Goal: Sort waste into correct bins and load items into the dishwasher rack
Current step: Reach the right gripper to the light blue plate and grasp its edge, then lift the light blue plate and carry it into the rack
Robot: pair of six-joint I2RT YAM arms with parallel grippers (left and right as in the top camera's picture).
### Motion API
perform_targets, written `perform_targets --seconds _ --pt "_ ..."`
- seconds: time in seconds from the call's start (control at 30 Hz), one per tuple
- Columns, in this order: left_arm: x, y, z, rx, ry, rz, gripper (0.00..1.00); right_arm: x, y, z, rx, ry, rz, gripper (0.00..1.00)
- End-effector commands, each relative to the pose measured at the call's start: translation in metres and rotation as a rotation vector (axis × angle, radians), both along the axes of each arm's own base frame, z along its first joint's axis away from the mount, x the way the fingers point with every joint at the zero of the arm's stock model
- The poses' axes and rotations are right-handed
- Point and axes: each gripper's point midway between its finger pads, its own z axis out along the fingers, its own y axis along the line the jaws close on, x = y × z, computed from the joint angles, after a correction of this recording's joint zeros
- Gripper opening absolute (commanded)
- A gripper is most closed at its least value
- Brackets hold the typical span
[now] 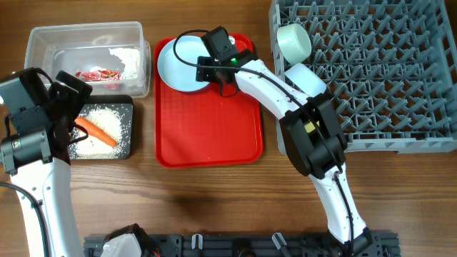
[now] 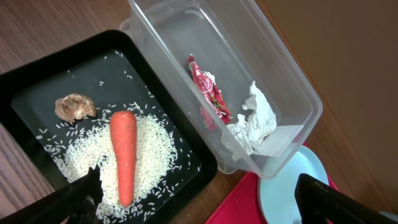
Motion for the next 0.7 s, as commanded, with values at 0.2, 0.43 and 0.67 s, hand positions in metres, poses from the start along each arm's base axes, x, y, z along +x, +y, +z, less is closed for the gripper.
perform_targets --seconds 0.2,0.43,0.67 --pt "0.001 -0.002 0.004 0.008 -0.007 -0.021 1.00 0.005 -0.005 -0.040 -0.035 0.003 -0.048 0.49" --pt "0.001 -0.002 0.004 0.008 -0.007 -0.021 1.00 0.004 -0.010 -0.042 -0.060 0.008 -0.057 0.25" --pt "0.001 -0.002 0.004 0.008 -0.007 -0.021 1.00 -0.012 -0.021 -0.048 -0.113 0.080 -0.056 0.08"
